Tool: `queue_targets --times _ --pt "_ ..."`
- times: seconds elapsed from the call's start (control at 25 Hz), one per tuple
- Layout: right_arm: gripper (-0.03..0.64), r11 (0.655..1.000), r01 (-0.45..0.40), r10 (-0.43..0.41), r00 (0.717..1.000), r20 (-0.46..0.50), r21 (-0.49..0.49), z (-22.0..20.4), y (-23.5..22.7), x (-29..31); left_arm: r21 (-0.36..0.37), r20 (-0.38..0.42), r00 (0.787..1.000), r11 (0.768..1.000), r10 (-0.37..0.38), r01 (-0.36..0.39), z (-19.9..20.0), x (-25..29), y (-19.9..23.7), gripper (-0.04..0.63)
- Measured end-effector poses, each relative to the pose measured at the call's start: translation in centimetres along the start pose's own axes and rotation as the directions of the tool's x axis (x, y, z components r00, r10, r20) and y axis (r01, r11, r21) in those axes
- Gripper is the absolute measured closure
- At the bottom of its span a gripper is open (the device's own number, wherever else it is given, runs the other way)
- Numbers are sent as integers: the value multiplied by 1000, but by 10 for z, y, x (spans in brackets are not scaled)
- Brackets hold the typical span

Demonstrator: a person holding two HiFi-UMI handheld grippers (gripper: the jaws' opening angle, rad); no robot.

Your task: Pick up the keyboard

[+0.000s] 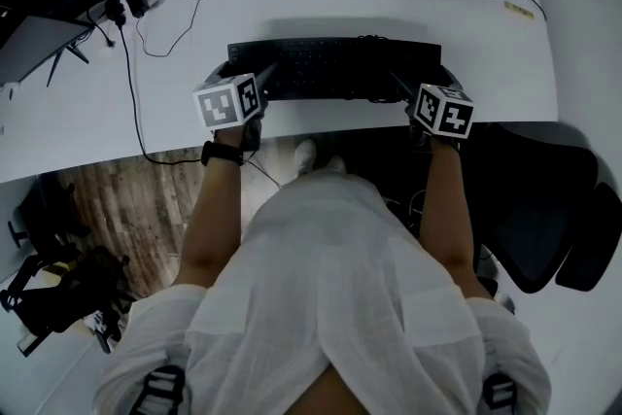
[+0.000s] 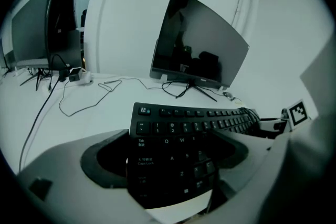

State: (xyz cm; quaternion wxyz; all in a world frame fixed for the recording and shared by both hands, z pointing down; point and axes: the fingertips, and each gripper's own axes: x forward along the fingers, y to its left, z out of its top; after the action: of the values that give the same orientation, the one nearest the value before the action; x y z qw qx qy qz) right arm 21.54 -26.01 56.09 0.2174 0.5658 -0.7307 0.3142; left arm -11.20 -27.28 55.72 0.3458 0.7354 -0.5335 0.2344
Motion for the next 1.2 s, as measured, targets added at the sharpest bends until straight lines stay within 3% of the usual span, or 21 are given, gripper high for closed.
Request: queue_targets --times 0.32,0.64,1.2 --pt "75 999 14 -8 991 135 -41 64 4 -23 31 133 991 999 -20 16 62 -20 -14 158" --pt "75 996 38 -15 966 258 -82 117 2 -57 63 245 968 997 -49 34 110 -44 -37 158" --pt "72 992 56 -8 919 394 -111 166 -3 -101 114 391 920 993 -41 -4 165 -87 -67 158"
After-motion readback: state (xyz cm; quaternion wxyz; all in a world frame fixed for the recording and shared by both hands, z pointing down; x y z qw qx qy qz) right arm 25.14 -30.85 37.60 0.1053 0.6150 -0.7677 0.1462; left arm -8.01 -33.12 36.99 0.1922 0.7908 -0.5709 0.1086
